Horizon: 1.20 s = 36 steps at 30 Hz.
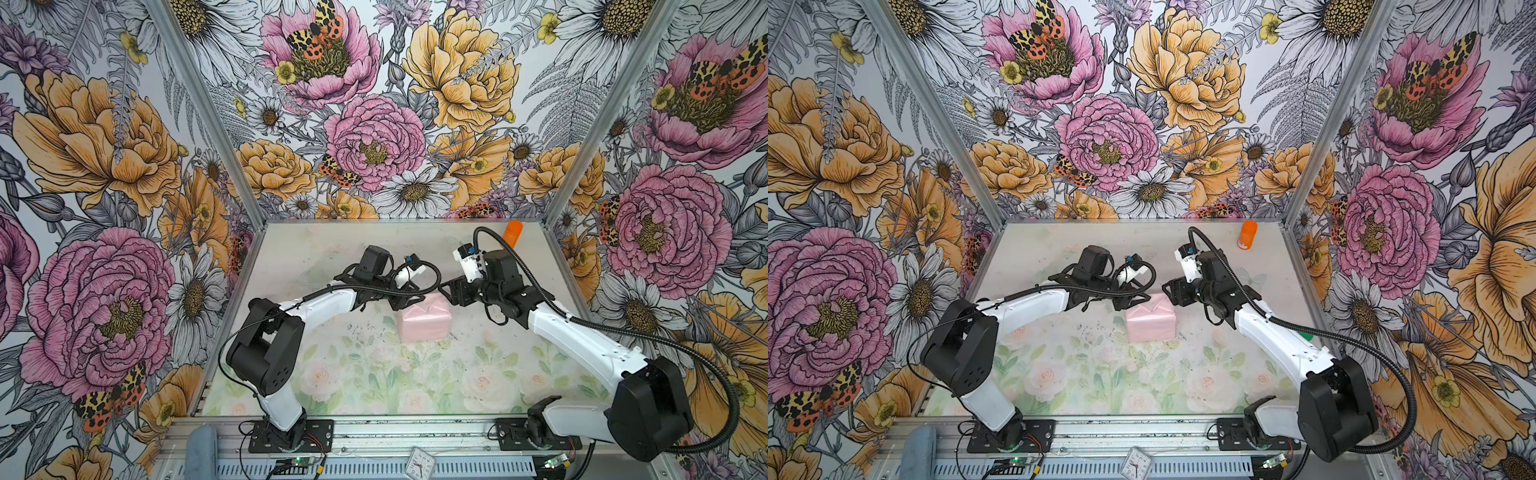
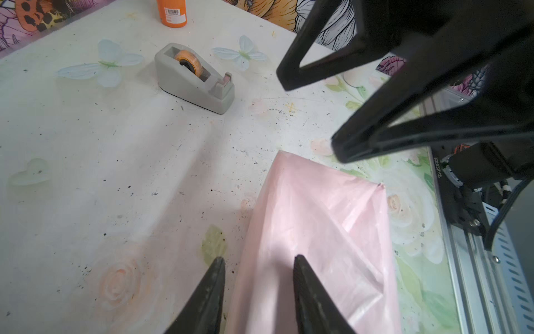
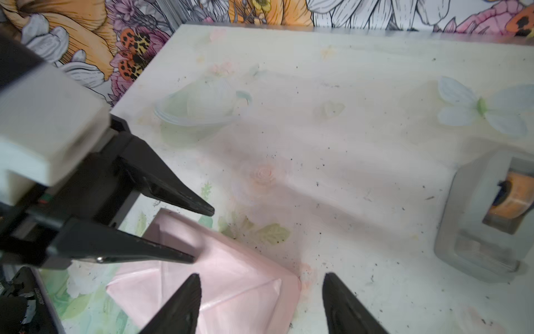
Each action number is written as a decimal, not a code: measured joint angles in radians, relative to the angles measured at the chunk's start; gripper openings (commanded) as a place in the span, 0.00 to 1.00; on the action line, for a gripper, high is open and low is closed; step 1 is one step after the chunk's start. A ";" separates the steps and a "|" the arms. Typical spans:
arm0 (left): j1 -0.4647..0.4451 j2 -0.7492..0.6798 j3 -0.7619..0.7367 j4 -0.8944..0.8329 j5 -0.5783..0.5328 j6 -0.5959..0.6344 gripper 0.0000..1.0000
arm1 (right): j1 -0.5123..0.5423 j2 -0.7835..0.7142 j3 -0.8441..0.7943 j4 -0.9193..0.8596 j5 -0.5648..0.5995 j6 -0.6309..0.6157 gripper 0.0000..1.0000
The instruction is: Wrap the gift box in paper
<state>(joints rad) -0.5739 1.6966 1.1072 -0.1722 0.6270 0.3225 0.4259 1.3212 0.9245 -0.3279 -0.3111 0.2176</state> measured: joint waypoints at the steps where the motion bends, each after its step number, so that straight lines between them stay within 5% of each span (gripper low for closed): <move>1: 0.000 -0.003 -0.003 -0.001 -0.008 0.001 0.41 | 0.010 0.012 0.000 -0.013 0.005 0.003 0.69; 26: -0.030 -0.193 -0.127 -0.070 -0.337 -0.108 0.46 | 0.062 0.081 0.020 -0.090 0.028 0.006 0.60; 36: -0.024 -0.137 0.085 -0.186 -0.247 -0.216 0.51 | 0.062 0.081 0.019 -0.087 0.011 -0.002 0.59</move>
<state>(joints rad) -0.5980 1.5600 1.1919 -0.3584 0.3798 0.1062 0.4877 1.4025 0.9432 -0.4152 -0.2996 0.2161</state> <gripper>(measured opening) 0.503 0.594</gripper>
